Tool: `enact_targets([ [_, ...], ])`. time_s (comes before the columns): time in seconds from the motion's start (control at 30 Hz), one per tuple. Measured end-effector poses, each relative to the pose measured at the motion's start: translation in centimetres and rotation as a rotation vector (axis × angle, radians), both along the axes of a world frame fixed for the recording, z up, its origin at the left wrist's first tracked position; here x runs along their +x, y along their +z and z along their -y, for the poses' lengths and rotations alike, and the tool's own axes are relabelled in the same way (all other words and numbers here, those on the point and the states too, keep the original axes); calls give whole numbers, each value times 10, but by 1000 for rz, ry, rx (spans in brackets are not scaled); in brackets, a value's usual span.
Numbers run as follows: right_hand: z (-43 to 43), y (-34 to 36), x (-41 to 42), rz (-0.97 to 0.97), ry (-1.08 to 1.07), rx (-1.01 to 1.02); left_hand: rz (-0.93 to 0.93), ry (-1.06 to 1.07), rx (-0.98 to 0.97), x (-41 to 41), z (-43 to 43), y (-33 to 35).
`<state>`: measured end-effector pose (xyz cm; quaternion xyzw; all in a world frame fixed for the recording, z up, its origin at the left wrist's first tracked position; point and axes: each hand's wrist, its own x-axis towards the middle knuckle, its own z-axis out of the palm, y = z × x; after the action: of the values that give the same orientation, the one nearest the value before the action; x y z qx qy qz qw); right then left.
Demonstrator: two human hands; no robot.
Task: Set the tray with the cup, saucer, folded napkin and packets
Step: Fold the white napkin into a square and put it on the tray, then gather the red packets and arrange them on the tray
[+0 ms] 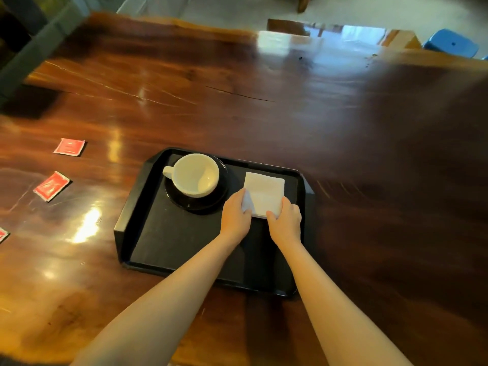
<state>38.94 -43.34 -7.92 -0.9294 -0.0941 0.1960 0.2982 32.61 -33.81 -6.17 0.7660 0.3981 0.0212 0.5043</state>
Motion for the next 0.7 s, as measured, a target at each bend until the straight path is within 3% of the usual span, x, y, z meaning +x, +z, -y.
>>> enact_targets([
  [0.23, 5, 26, 14, -70, 132, -129, -58, -36, 12, -8, 0, 27],
  [0.4, -11, 77, 44, -177, 572, -475, -112, -154, 118, -22, -29, 77],
  [0.53, -43, 128, 60, -361, 726, -553, -335, -357, 201, -41, -77, 121],
  [0.7, -108, 180, 50, -339, 844, -580, -463, -351, 266, -81, -145, 160],
])
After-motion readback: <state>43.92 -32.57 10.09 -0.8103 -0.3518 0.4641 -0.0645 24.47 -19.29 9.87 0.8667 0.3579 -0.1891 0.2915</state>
